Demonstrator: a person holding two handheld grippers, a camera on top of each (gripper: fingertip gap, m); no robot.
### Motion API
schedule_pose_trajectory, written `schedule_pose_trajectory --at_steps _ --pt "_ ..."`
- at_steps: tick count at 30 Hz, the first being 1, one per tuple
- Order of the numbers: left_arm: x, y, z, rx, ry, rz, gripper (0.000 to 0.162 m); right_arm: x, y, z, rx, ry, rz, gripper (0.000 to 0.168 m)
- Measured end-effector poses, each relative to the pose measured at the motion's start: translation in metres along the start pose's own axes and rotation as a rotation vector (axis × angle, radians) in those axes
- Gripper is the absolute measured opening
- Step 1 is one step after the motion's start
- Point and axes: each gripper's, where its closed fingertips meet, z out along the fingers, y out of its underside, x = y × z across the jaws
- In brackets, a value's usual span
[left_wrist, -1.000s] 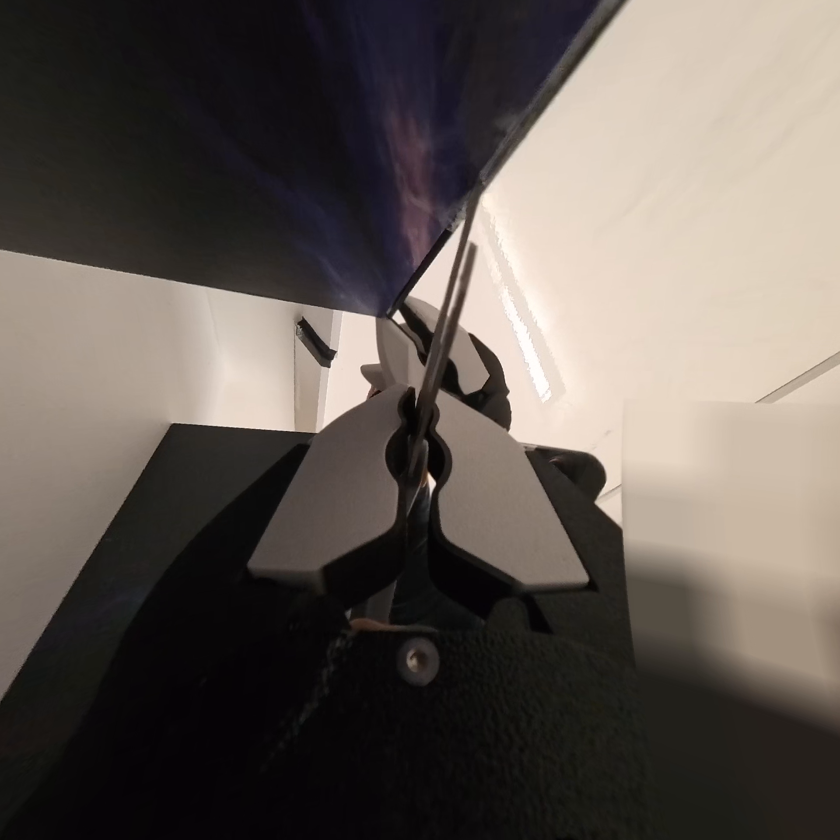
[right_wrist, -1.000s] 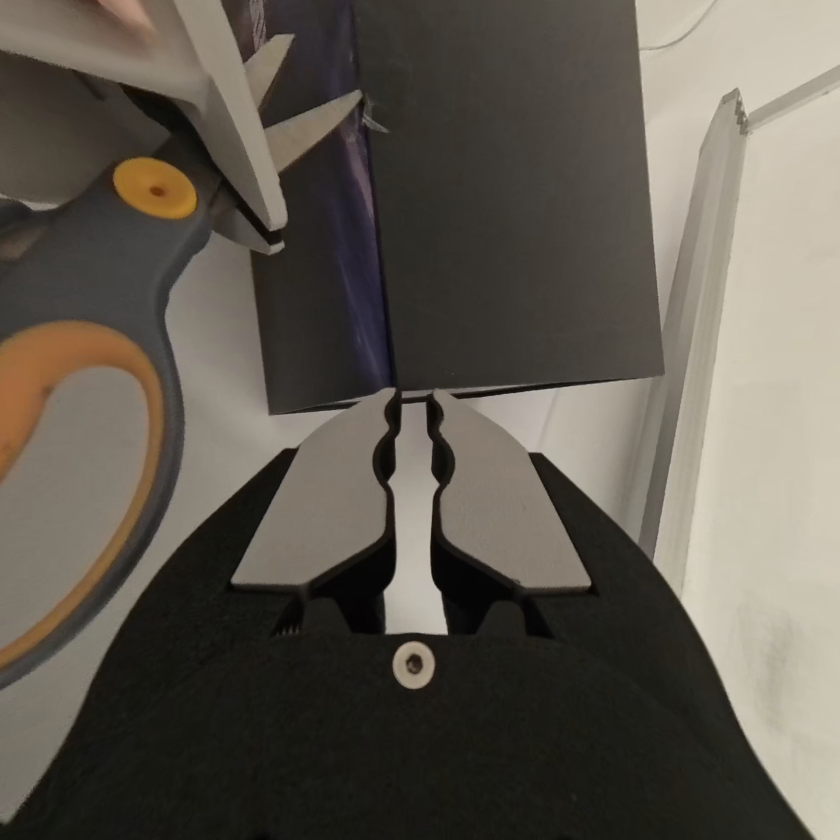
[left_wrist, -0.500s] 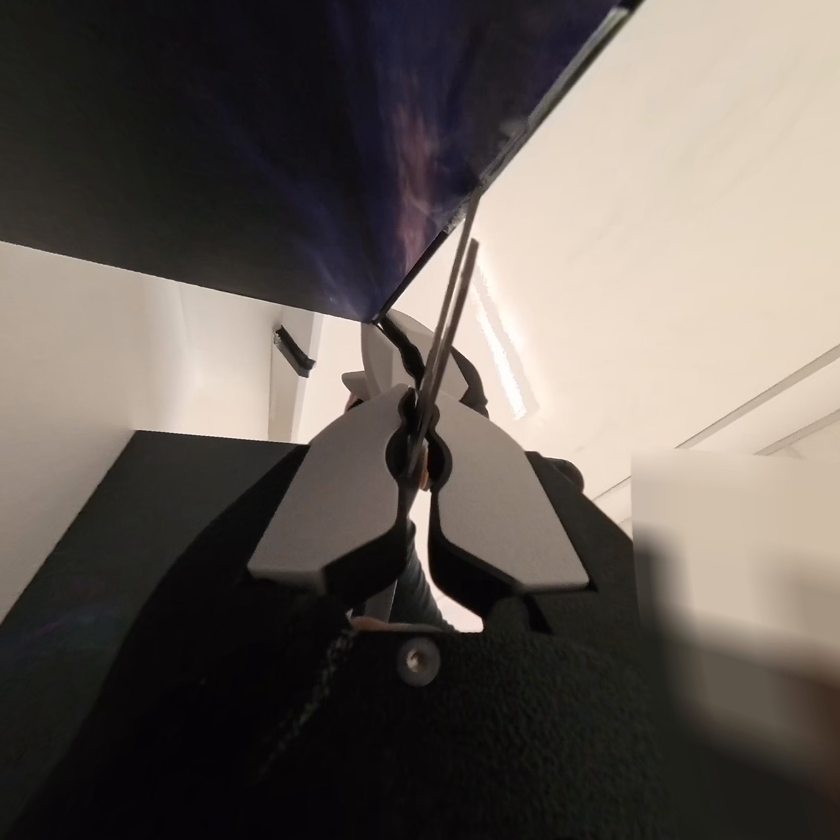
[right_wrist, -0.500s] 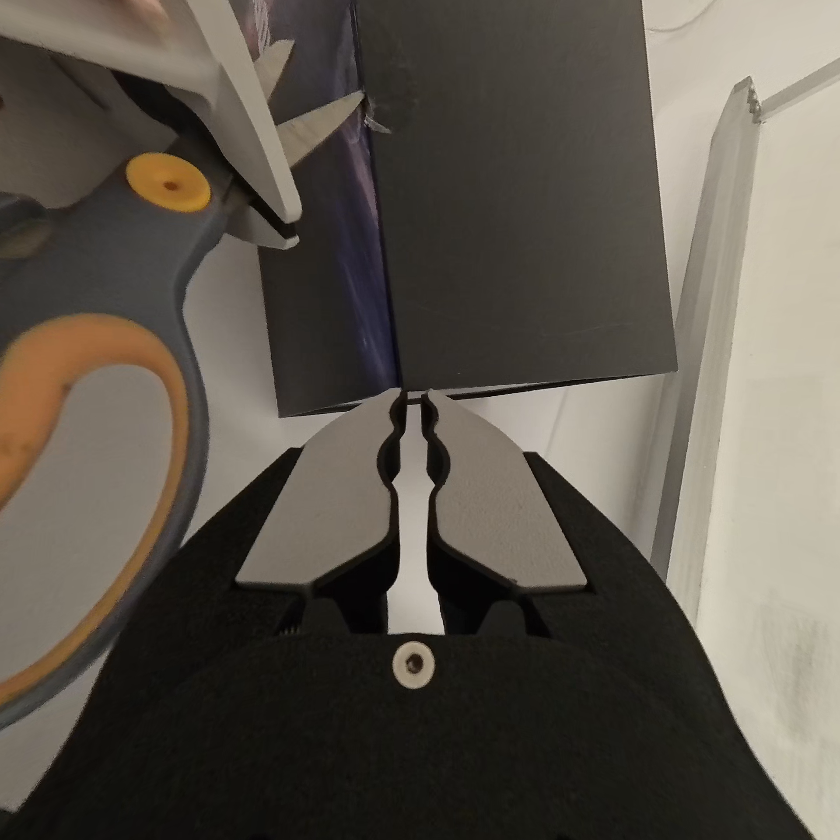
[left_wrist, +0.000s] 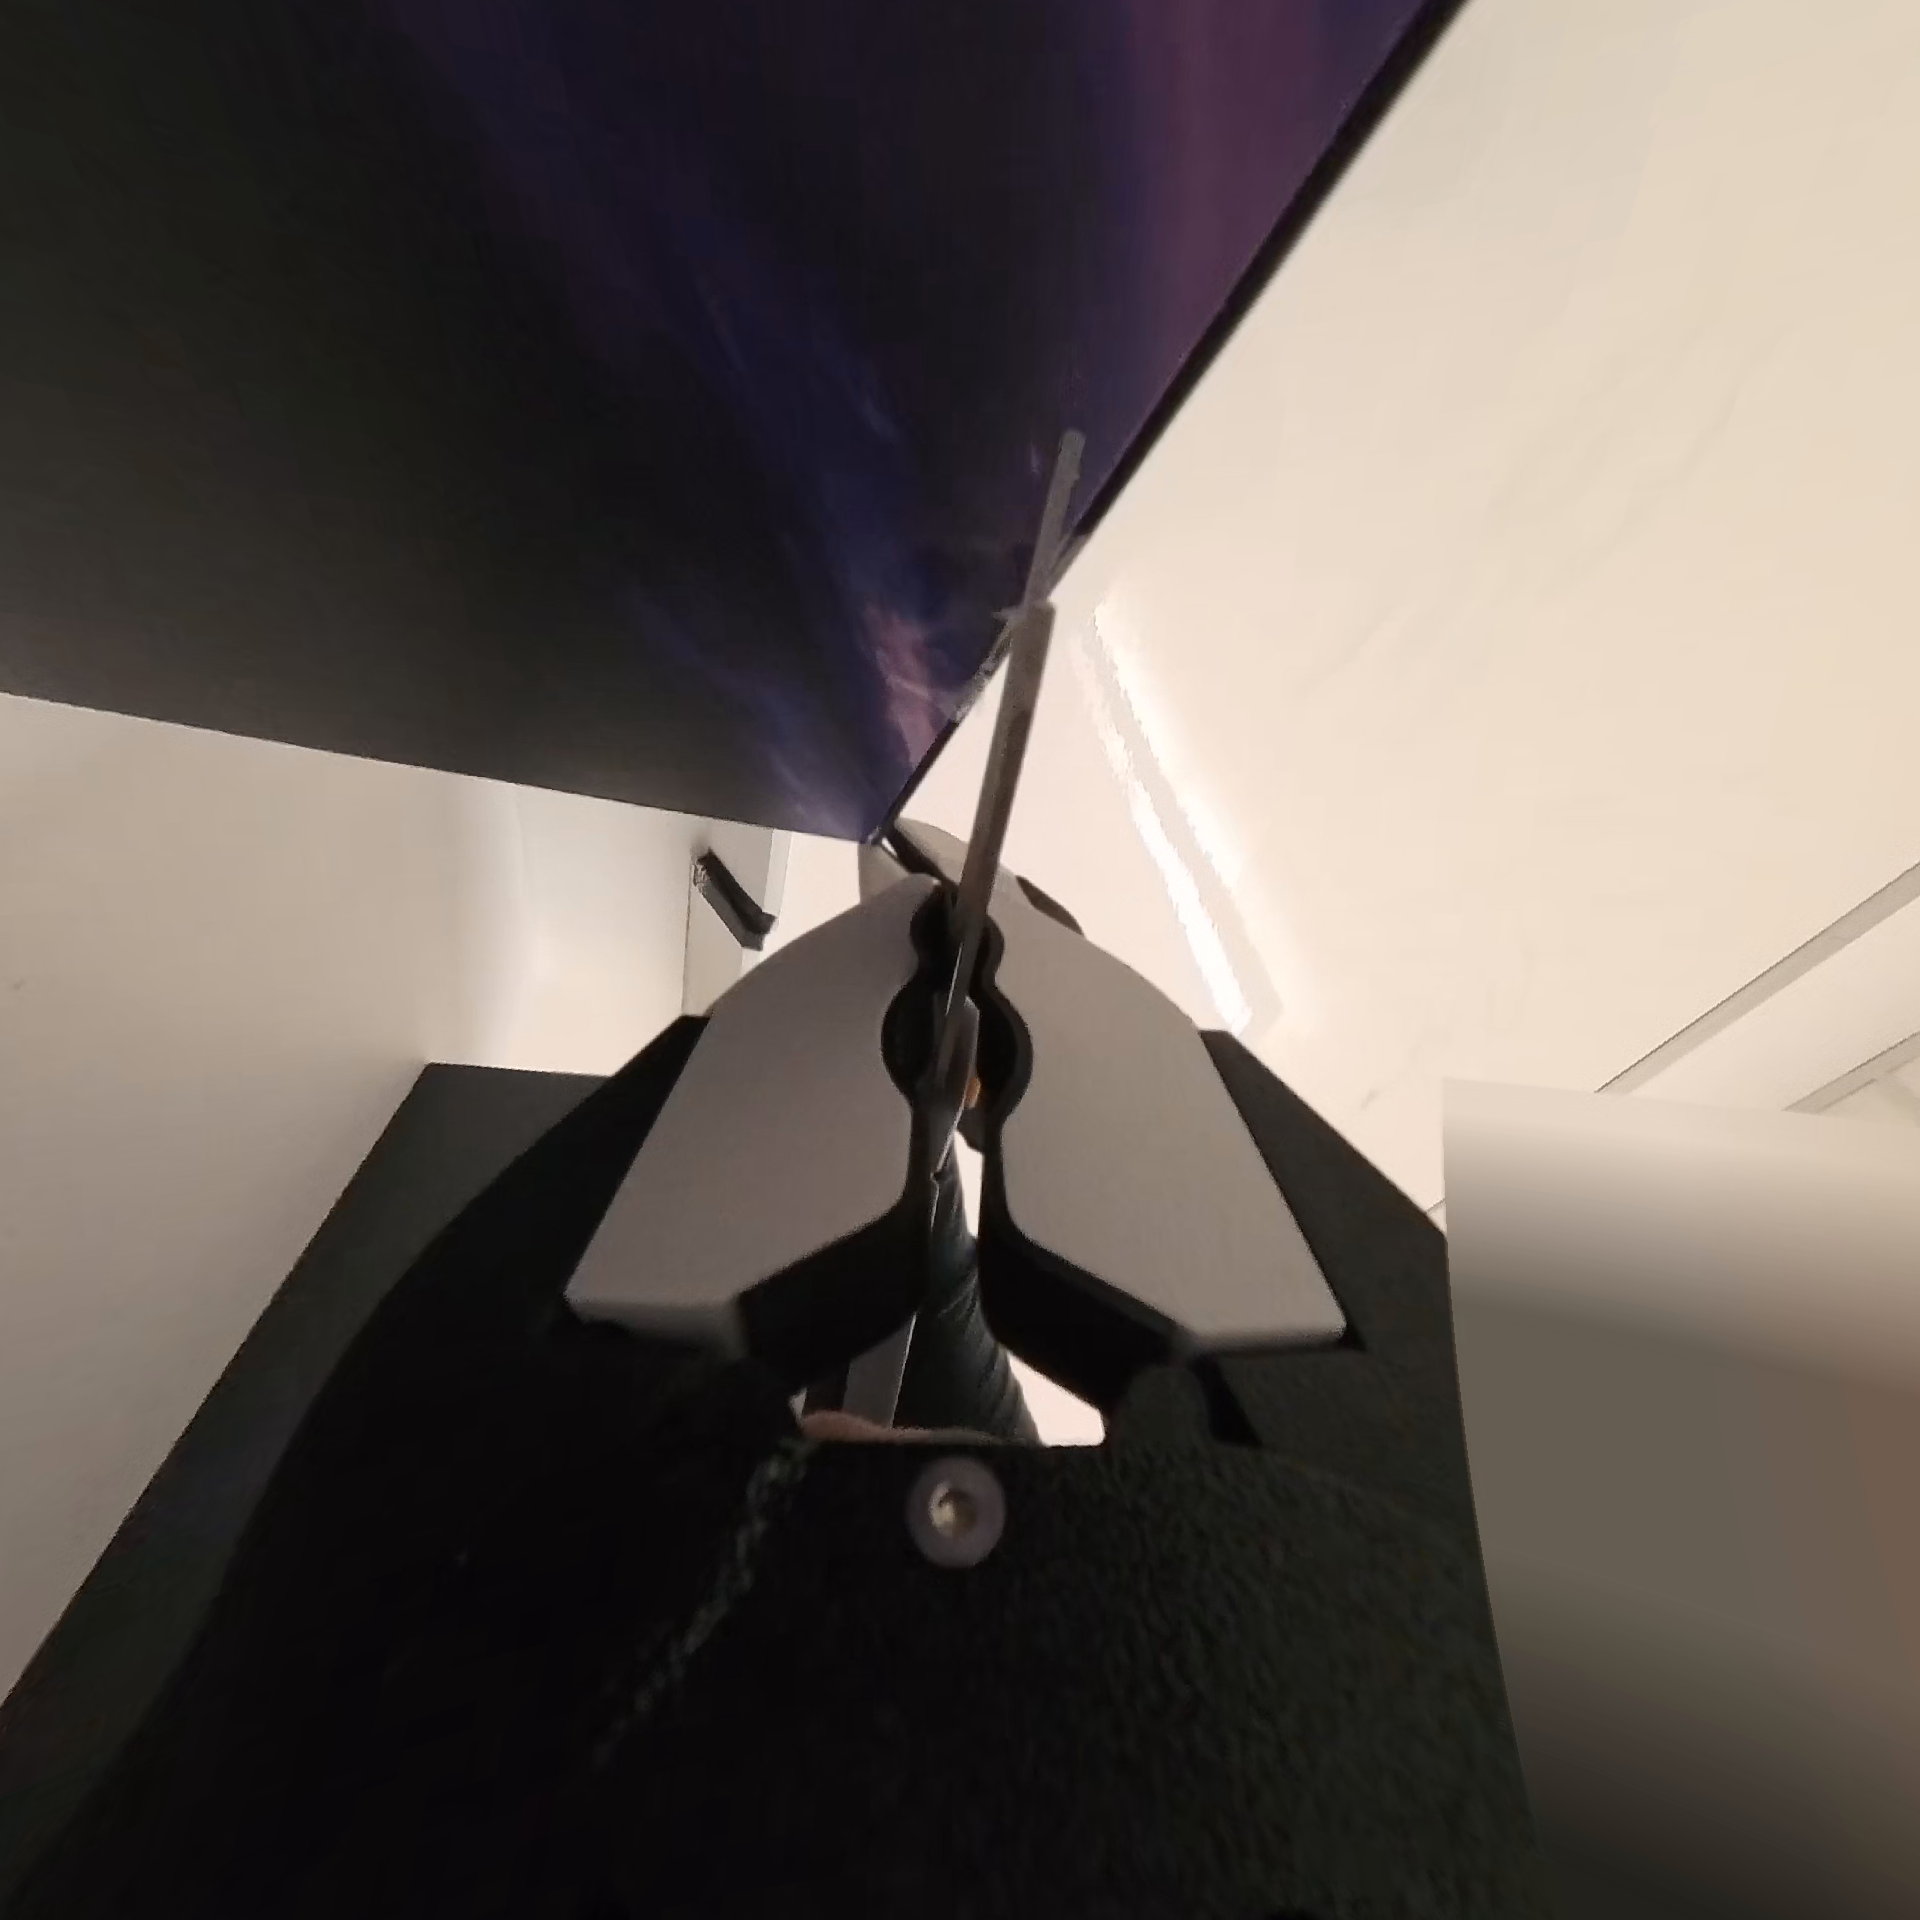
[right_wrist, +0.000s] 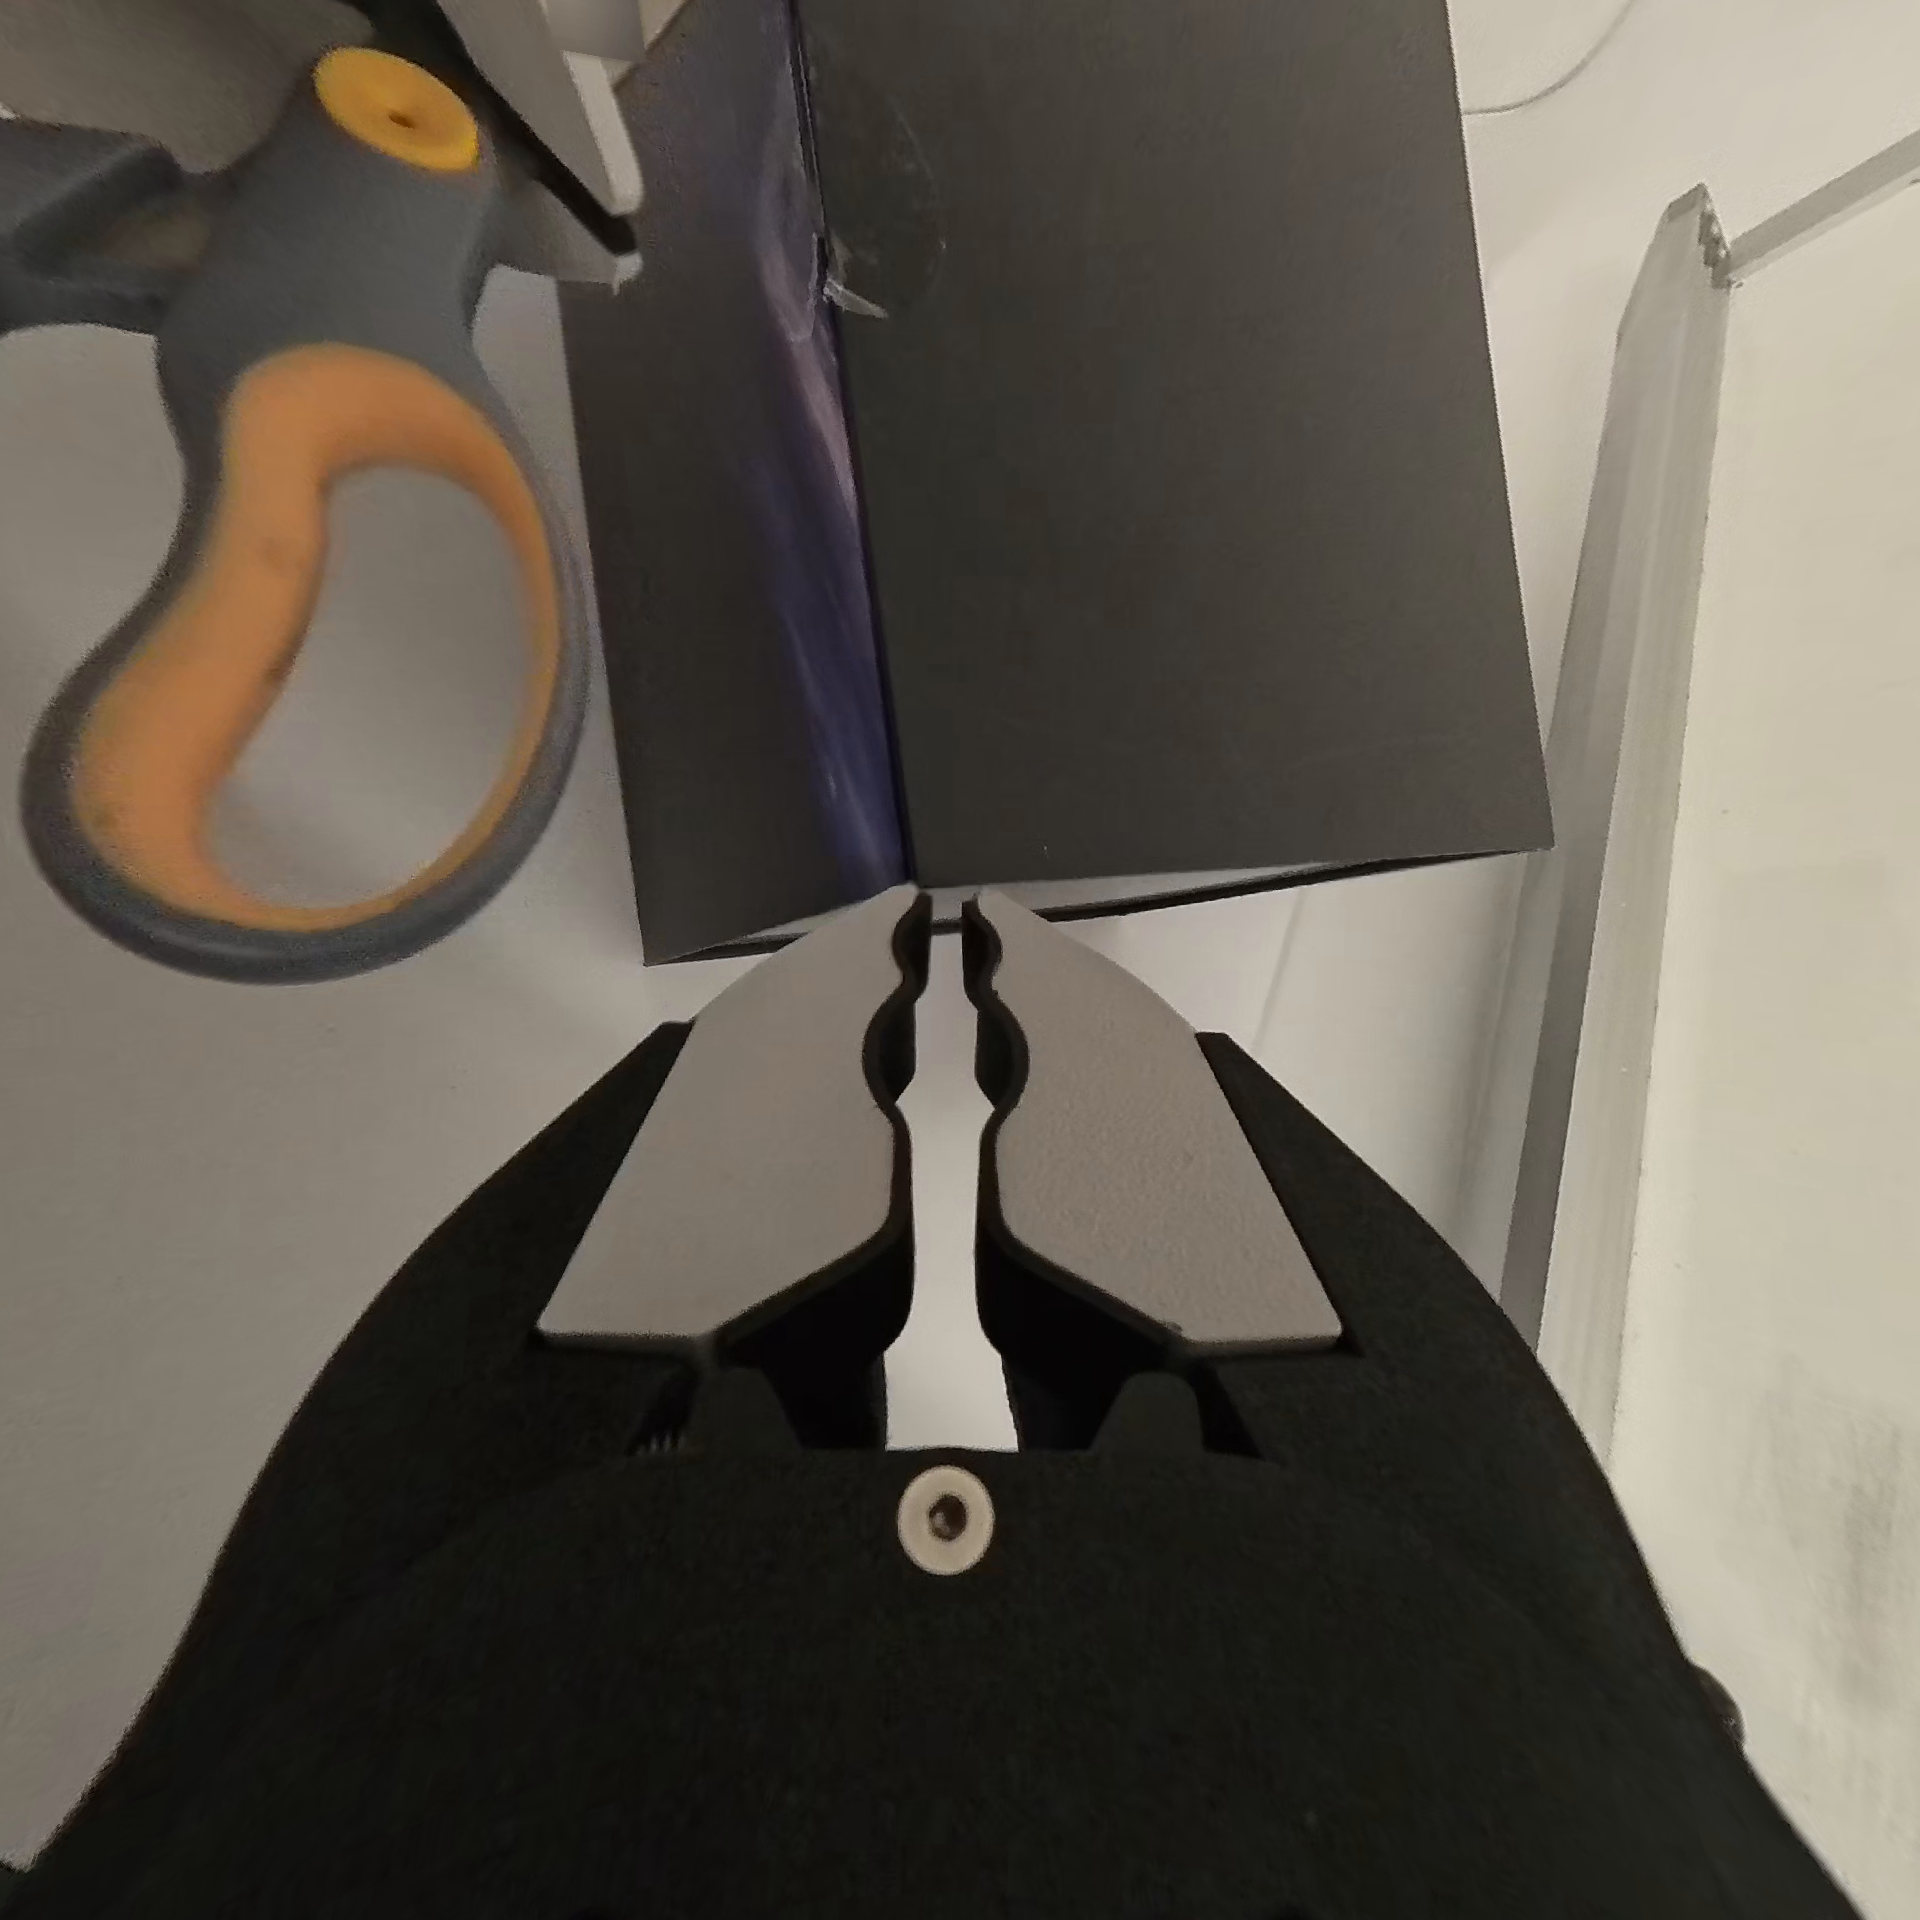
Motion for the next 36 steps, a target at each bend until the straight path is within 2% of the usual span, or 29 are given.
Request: schedule_pose_trajectory --at_steps 4,9,13,18,21,26,36 --pt "0.004 0.009 0.000 -0.040 0.001 0.021 0.000 0.013 -0.009 -0.016 0.071 0.064 0.041 0.002" --pt "0.005 0.012 0.005 -0.051 -0.014 0.026 0.001 0.003 -0.029 -0.034 0.079 -0.016 0.224 0.011" --pt "0.003 0.008 0.008 -0.028 -0.045 0.045 0.001 -0.018 -0.058 -0.055 0.043 -0.117 0.368 0.026" --pt "-0.001 0.004 0.007 0.019 -0.072 0.046 0.001 -0.067 -0.069 -0.064 -0.133 -0.263 0.601 0.047" --pt "-0.005 0.004 0.000 0.051 -0.112 0.062 0.001 -0.085 -0.064 -0.063 -0.201 -0.189 0.638 0.051" --pt "-0.011 0.012 -0.009 0.047 -0.168 0.068 0.000 -0.095 -0.060 -0.059 -0.326 -0.053 0.559 0.052" --pt "-0.012 0.036 0.019 -0.096 -0.172 0.034 0.001 -0.116 -0.025 -0.048 -0.504 -0.152 0.639 0.058"
